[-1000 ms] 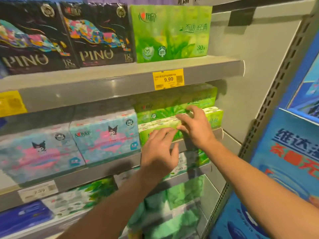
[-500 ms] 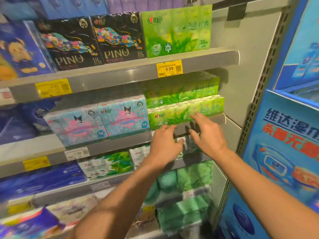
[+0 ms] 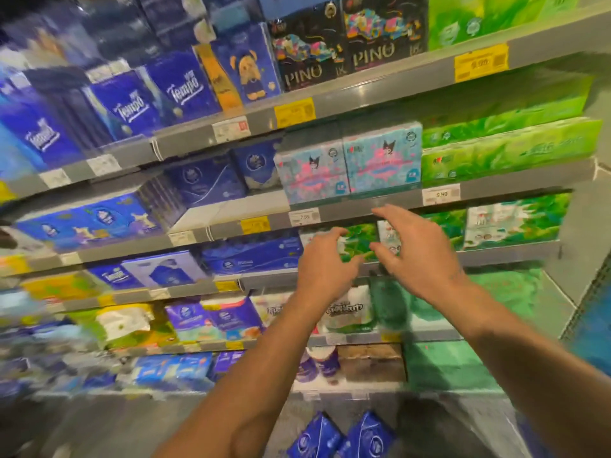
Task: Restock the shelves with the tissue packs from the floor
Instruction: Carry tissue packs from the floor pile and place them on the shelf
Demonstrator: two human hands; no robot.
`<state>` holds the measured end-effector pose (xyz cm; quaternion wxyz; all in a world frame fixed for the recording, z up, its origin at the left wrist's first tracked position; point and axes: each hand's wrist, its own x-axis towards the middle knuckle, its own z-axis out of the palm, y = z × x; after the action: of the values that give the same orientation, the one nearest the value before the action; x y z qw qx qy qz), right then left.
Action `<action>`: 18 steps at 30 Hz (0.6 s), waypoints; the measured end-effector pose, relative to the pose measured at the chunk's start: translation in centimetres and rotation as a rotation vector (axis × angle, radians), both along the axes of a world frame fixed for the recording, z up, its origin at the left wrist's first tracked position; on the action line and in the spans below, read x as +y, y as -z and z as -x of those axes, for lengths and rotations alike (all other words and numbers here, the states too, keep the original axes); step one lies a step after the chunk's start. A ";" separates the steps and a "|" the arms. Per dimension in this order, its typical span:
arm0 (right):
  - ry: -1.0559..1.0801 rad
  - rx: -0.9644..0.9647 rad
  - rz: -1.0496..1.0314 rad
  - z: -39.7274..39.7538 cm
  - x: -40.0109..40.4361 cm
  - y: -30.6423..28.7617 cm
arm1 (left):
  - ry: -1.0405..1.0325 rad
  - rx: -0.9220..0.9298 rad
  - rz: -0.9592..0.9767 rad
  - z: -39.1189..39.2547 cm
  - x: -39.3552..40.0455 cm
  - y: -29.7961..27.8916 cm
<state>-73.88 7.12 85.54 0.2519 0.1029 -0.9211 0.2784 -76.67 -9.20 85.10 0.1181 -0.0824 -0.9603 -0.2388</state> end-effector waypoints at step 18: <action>1.097 -0.157 0.254 -31.0 -7.4 10.6 | 1.159 -0.325 0.013 -20.0 3.8 12.1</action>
<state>-42.88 -0.27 74.95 0.3006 -0.4426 -0.8151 0.2223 -56.68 -5.40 72.98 -0.1803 -0.5557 -0.7660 -0.2682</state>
